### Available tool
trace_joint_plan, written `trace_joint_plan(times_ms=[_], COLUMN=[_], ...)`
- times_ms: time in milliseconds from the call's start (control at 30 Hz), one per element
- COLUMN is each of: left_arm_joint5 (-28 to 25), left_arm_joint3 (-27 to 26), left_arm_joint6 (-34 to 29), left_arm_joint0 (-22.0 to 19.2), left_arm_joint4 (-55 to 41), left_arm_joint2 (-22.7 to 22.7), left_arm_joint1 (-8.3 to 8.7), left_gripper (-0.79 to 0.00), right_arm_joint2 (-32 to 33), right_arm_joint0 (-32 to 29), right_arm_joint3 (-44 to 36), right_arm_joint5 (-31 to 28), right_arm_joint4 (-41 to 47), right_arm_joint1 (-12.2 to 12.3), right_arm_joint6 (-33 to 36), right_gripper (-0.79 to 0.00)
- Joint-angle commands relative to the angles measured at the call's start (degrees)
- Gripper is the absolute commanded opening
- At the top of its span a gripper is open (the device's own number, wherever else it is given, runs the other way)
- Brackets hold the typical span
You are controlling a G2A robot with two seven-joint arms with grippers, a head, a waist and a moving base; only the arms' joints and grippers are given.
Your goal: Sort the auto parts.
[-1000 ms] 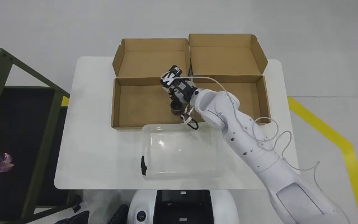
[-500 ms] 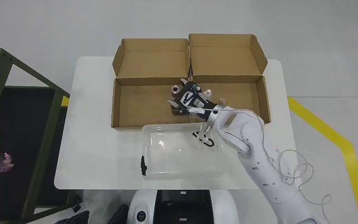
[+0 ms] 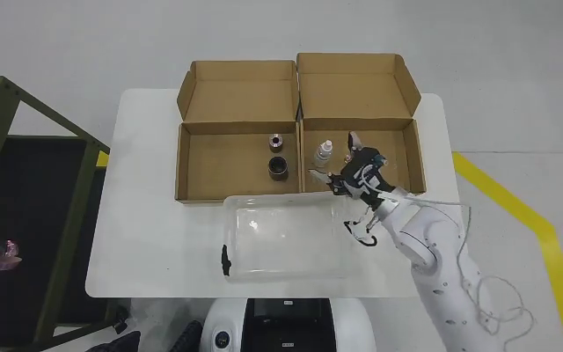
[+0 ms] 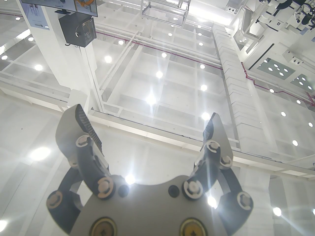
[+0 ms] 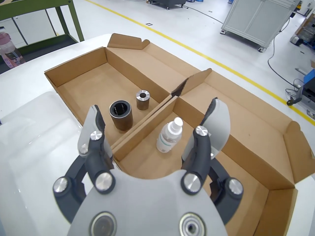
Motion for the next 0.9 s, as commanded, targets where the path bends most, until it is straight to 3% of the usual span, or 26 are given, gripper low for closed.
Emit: trace_joint_plan(times_ms=[0,100,400,867], left_arm_joint5=[0.0,0.0,0.0,0.0], left_arm_joint3=[0.0,0.0,0.0,0.0], left_arm_joint6=[0.0,0.0,0.0,0.0], left_arm_joint0=[0.0,0.0,0.0,0.0], left_arm_joint4=[0.0,0.0,0.0,0.0], left_arm_joint2=[0.0,0.0,0.0,0.0], left_arm_joint1=[0.0,0.0,0.0,0.0], left_gripper=[0.0,0.0,0.0,0.0], right_arm_joint2=[1.9,4.9,13.4,21.6], right_arm_joint0=[-1.7,-4.4,-12.7,-21.4], right_arm_joint3=[0.0,0.3,1.7,3.6], right_arm_joint5=[-0.2,-0.3,-0.7,-2.0], right_arm_joint4=[-0.5,-1.0,0.6,3.0], right_arm_joint1=[0.3,0.7,1.7,2.6], right_arm_joint6=[-2.6,-6.7,-16.0,-22.8], right_gripper=[-0.074,0.0,0.0,0.0])
